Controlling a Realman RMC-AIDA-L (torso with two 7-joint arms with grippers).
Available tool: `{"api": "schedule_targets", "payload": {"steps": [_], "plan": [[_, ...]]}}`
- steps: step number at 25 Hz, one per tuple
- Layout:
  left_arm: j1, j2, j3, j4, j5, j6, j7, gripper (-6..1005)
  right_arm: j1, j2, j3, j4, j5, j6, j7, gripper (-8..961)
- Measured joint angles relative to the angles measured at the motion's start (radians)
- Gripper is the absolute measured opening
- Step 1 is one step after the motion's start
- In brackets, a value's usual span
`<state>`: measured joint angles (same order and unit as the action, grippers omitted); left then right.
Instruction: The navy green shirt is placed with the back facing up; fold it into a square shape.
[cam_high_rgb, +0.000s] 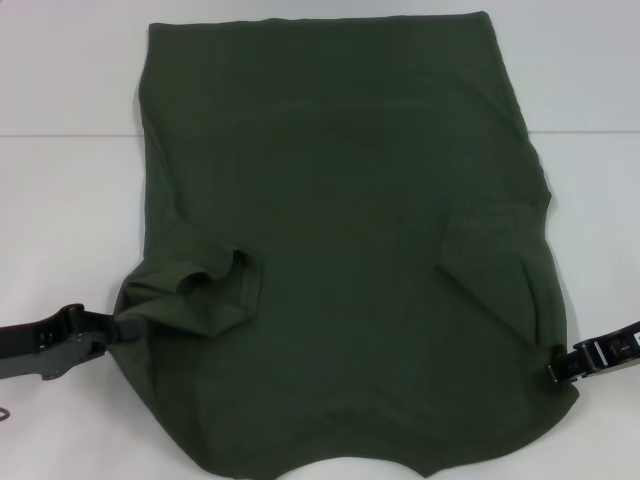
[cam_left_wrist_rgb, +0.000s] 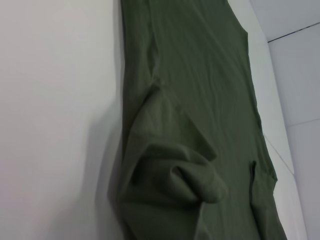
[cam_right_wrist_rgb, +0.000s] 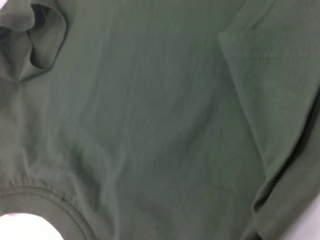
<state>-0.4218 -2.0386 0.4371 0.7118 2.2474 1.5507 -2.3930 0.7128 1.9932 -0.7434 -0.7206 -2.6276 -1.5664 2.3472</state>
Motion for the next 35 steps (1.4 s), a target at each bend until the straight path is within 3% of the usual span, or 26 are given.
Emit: {"api": "schedule_targets", "payload": {"steps": [4, 7, 12, 17, 22, 30, 35], "plan": [[0.0, 0.0, 0.0, 0.003, -0.004, 0.005, 0.001, 13, 0.0, -0.004, -0.001, -0.002, 0.001, -0.008, 0.0, 447], [0.0, 0.0, 0.0, 0.004, -0.005, 0.007, 0.001, 12, -0.001, -0.006, 0.002, -0.002, 0.004, -0.011, 0.0, 236], [0.001, 0.005, 0.0, 0.005, -0.005, 0.026, 0.019, 12, -0.004, -0.012, 0.01, -0.003, 0.005, -0.017, 0.0, 24], [0.009, 0.028, 0.013, 0.005, 0.003, 0.146, 0.097, 13, -0.02, -0.035, 0.06, -0.006, 0.012, -0.097, -0.027, 19], [0.044, 0.05, 0.085, 0.02, 0.009, 0.248, 0.115, 13, -0.062, -0.054, 0.082, -0.02, 0.012, -0.184, -0.047, 13], [0.087, 0.048, 0.107, 0.06, 0.036, 0.364, 0.115, 12, -0.151, -0.04, 0.097, -0.099, 0.013, -0.308, -0.074, 14], [0.08, 0.047, 0.084, 0.054, 0.019, 0.392, 0.12, 12, -0.172, -0.04, 0.174, -0.102, 0.042, -0.33, -0.107, 15]]}}
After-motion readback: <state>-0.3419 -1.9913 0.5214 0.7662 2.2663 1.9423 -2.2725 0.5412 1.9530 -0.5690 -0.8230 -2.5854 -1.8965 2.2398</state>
